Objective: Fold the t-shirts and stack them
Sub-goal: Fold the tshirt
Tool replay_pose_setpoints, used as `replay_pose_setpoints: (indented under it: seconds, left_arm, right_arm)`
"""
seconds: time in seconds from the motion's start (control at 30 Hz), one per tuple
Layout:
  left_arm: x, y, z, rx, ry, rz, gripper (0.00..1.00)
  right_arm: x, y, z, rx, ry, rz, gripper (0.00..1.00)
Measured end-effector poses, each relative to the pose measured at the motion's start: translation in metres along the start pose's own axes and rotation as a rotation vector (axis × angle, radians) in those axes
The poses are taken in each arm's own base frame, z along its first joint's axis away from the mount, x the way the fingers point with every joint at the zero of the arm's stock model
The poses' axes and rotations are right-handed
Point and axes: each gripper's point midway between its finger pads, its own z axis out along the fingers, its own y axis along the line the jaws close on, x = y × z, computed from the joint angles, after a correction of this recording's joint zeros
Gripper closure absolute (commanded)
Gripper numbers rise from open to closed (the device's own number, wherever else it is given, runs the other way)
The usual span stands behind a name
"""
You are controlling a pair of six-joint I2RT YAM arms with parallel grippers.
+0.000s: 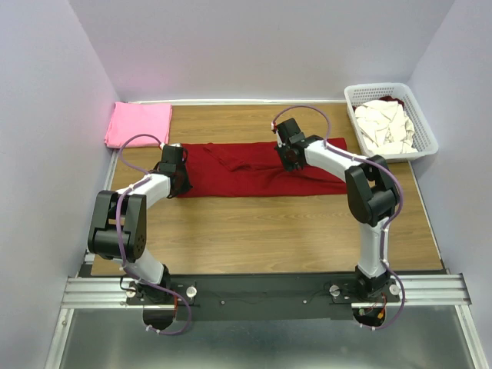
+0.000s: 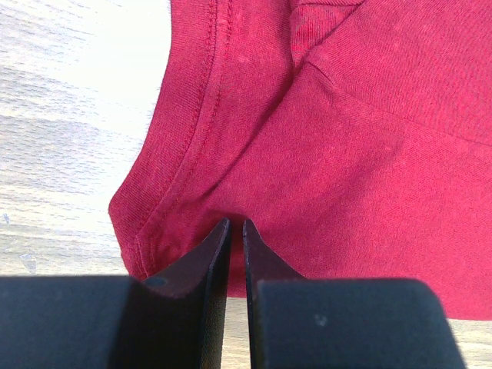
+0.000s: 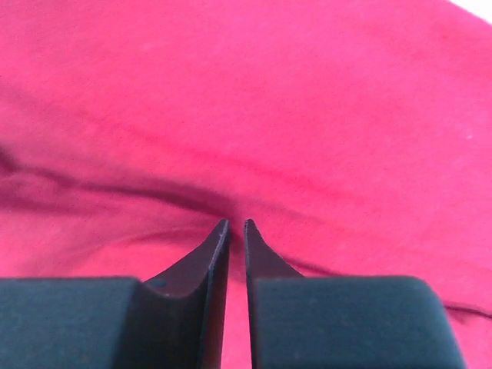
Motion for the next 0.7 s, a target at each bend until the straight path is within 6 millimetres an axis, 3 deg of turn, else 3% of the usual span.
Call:
replay_pose_setpoints:
  seconds: [0.03, 0.1, 0.23, 0.4, 0.6, 0.7]
  left_arm:
    - [0.0, 0.0, 0.0, 0.0, 0.0, 0.0, 0.81]
    - [0.0, 0.0, 0.0, 0.001, 0.0, 0.001, 0.81]
    - [0.0, 0.0, 0.0, 0.001, 0.0, 0.003, 0.81]
    - [0.0, 0.0, 0.0, 0.002, 0.0, 0.004, 0.81]
    - [0.0, -0.001, 0.0, 0.006, 0.001, 0.006, 0.81]
    - [0.001, -0.001, -0.001, 0.008, 0.003, 0.007, 0.81]
  right_arm:
    - [-0.001, -0.003, 0.003, 0.017, 0.002, -0.007, 0.79]
    - [-0.003, -0.013, 0.009, 0.061, 0.006, -0.008, 0.67]
    - [-0.008, -0.028, 0.013, 0.122, 0.002, 0.006, 0.55]
    - [-0.015, -0.05, 0.006, 0.203, -0.02, 0.058, 0.54]
    - [0.003, -0.088, -0.031, 0.248, -0.033, 0.171, 0.54]
    - [0.016, -0.109, -0.051, 0.281, -0.05, 0.275, 0.5]
